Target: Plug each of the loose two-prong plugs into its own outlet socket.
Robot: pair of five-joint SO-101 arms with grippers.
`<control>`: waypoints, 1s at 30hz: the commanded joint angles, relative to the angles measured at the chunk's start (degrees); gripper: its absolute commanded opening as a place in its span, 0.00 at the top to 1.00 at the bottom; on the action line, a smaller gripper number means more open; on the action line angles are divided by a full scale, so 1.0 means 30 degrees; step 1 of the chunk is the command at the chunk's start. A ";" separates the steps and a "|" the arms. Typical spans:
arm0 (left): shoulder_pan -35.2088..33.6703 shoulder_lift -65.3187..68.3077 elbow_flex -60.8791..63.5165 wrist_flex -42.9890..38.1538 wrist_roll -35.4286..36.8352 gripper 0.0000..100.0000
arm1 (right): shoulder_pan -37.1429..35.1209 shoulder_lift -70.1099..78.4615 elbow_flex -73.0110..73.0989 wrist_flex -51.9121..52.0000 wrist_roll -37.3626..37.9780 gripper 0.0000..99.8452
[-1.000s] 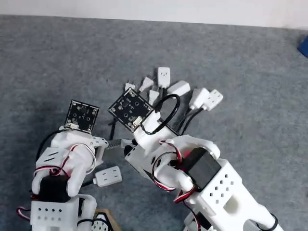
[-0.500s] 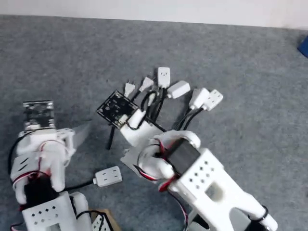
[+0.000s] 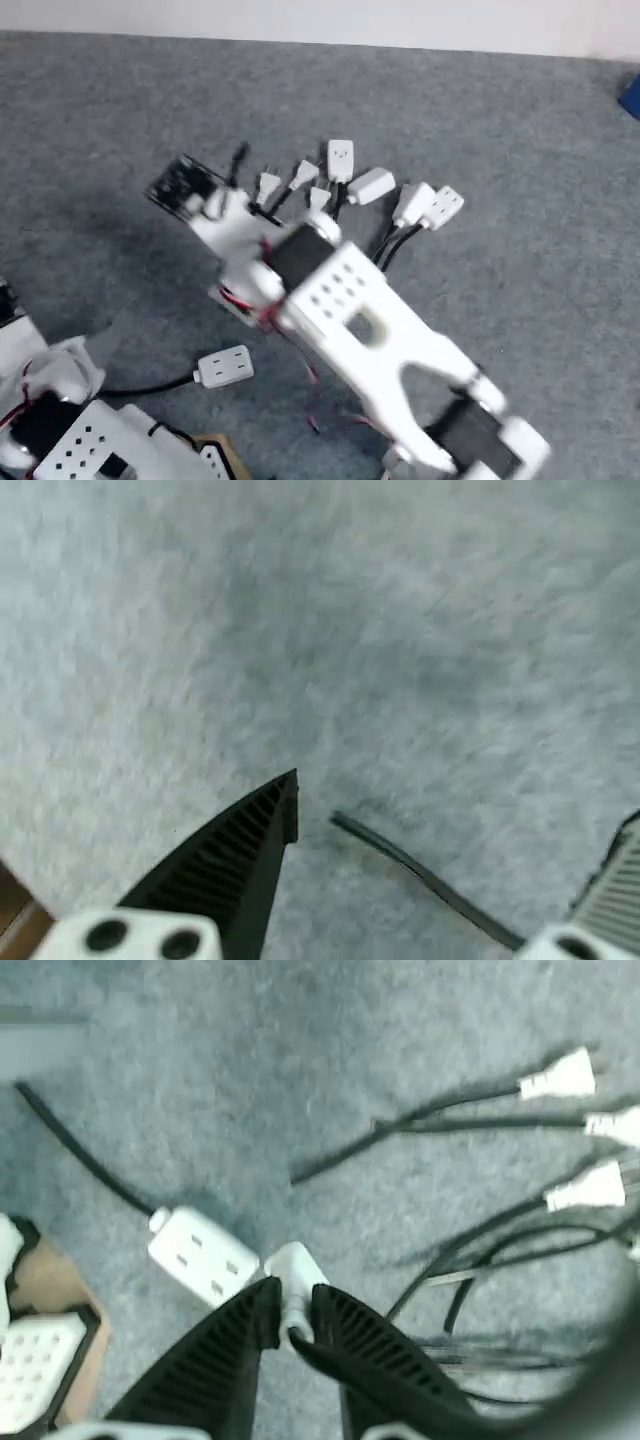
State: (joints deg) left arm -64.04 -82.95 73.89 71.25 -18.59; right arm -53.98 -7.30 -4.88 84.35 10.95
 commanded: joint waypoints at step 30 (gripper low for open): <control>1.7128 1.5018 -1.0857 0.6974 -0.2608 0.55 | 0.9099 -0.5436 1.2850 -0.2916 0.0293 0.99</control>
State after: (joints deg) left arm -20.35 -48.31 48.75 88.84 -23.87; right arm -27.60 -14.07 26.51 79.43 12.62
